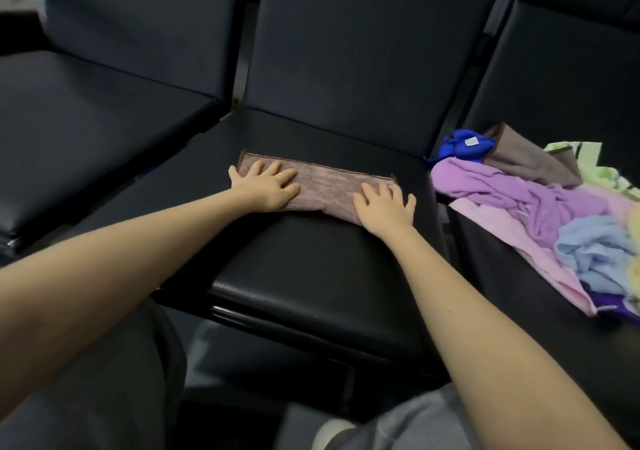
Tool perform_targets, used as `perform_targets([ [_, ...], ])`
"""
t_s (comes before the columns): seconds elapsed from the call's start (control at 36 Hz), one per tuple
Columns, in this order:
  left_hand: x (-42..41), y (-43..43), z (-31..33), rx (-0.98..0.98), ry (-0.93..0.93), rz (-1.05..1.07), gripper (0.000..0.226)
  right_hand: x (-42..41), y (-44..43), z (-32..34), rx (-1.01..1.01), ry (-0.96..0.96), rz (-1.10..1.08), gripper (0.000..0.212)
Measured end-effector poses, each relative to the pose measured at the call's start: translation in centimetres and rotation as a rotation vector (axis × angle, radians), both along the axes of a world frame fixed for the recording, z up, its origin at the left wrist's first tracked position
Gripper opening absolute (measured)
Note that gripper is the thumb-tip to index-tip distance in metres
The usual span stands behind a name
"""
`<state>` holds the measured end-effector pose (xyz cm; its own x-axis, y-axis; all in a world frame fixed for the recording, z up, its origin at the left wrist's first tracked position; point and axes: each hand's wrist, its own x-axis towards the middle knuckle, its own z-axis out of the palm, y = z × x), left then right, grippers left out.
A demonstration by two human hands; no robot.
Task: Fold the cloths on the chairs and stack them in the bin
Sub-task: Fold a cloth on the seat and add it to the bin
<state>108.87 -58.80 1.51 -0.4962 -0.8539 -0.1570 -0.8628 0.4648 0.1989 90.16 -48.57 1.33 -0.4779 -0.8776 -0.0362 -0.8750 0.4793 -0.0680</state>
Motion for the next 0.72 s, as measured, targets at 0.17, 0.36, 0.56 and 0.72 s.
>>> perform_targets([
  [0.17, -1.6, 4.1, 2.4, 0.433, 0.156, 0.150, 0.066, 2.4, 0.2, 2.1, -0.300, 0.203, 0.062, 0.039],
  [0.36, 0.0, 3.7, 5.7, 0.210, 0.276, -0.104, 0.029, 4.1, 0.6, 2.0, 0.000, -0.199, 0.230, 0.041],
  [0.56, 1.5, 1.4, 1.3, 0.030, 0.040, -0.495, 0.078, 2.7, 2.3, 1.7, -0.113, -0.480, 0.369, 0.042],
  [0.72, 1.7, 1.4, 1.2, 0.090, 0.203, -0.478, 0.074, 0.7, 3.1, 2.2, -0.352, -0.354, 0.129, 0.036],
])
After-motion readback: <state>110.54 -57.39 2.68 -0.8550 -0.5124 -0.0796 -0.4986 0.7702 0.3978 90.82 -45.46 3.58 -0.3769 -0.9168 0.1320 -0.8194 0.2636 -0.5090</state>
